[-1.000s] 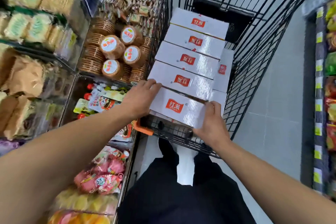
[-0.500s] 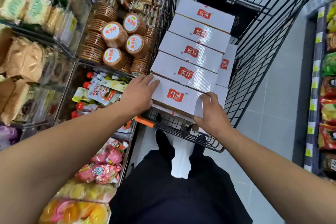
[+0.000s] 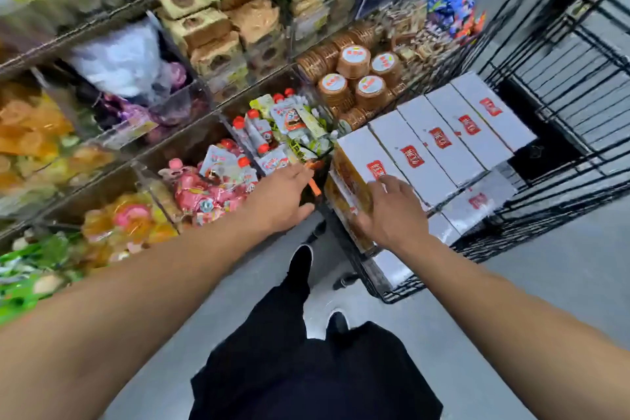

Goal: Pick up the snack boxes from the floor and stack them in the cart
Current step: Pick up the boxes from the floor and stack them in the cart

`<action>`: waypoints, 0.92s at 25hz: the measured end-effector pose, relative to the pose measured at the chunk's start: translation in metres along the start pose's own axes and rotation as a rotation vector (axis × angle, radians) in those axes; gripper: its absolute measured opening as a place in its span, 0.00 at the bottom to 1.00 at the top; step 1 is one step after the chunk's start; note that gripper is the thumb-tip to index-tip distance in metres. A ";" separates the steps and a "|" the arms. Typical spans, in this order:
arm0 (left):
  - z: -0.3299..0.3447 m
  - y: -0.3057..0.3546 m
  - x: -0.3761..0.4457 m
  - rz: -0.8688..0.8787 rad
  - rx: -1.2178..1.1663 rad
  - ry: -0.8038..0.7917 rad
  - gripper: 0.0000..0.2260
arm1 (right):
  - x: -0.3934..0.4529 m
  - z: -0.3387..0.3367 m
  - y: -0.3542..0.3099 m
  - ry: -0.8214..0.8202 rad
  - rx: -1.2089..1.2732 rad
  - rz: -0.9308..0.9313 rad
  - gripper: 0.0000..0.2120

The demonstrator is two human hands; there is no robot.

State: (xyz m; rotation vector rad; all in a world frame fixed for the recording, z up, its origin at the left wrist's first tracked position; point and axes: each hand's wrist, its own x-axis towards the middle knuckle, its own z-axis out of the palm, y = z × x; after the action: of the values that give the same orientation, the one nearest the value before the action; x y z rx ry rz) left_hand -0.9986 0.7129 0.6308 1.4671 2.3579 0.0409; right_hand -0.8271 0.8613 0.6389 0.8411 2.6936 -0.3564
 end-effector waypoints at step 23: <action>0.208 0.044 -0.732 -1.548 -0.689 0.475 0.32 | -0.362 0.183 -0.461 -0.334 -0.416 -1.331 0.31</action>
State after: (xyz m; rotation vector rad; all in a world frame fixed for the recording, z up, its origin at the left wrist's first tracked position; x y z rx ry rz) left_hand -0.6057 0.0596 0.6562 -0.8613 2.6989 0.7247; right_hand -0.7752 0.2495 0.6630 -1.0924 2.4295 -0.1369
